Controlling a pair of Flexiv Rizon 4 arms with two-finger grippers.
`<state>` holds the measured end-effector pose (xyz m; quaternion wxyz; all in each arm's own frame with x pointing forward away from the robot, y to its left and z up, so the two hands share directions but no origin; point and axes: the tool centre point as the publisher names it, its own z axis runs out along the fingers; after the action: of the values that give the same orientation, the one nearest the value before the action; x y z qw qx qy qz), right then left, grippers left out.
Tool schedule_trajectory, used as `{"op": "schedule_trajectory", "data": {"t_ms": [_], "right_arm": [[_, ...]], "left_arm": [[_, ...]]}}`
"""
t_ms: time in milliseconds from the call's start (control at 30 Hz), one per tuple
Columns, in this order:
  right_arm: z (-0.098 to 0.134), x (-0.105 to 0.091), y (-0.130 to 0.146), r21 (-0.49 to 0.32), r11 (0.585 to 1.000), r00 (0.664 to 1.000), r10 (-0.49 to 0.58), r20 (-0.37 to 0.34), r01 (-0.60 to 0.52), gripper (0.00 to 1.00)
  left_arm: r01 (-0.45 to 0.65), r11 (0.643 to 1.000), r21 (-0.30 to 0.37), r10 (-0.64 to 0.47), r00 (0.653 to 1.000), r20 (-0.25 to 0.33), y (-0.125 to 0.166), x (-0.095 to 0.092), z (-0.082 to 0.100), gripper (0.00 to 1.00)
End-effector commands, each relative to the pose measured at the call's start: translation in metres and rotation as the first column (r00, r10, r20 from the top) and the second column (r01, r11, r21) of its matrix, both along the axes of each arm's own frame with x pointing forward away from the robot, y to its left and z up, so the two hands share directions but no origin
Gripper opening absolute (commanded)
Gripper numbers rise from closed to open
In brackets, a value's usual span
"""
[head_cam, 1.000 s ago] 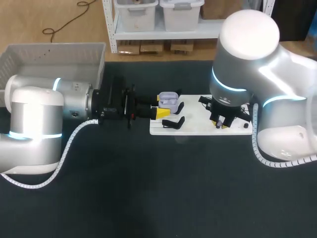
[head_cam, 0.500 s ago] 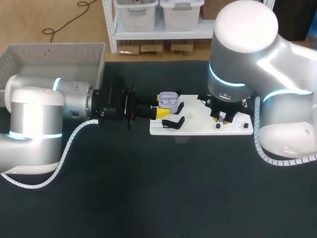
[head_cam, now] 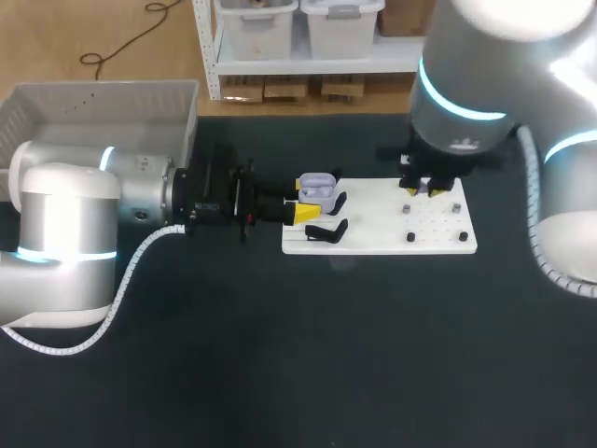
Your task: Pick up each earbud case from the left stands, insert the matching earbuds, close the lid, and place the case in the box.
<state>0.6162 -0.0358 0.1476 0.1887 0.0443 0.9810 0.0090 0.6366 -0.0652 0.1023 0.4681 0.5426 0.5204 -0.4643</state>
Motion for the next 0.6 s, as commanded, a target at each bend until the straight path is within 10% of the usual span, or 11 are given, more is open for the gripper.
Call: {"op": "schedule_trajectory", "data": {"t_ms": [33, 600], "right_arm": [[0.035, -0.011, 0.007, -0.013, 0.994, 0.991, 0.111, -0.071, -0.113, 0.00], [0.037, -0.008, 0.039, -0.027, 0.972, 0.960, 0.227, -0.162, -0.234, 0.00]], "left_arm": [[-0.005, 1.000, 0.000, 0.005, 1.000, 0.002, 0.000, -0.001, 0.000, 0.00], [-0.005, 1.000, 0.000, 0.005, 1.000, 0.002, 0.000, -0.001, 0.000, 0.00]]}}
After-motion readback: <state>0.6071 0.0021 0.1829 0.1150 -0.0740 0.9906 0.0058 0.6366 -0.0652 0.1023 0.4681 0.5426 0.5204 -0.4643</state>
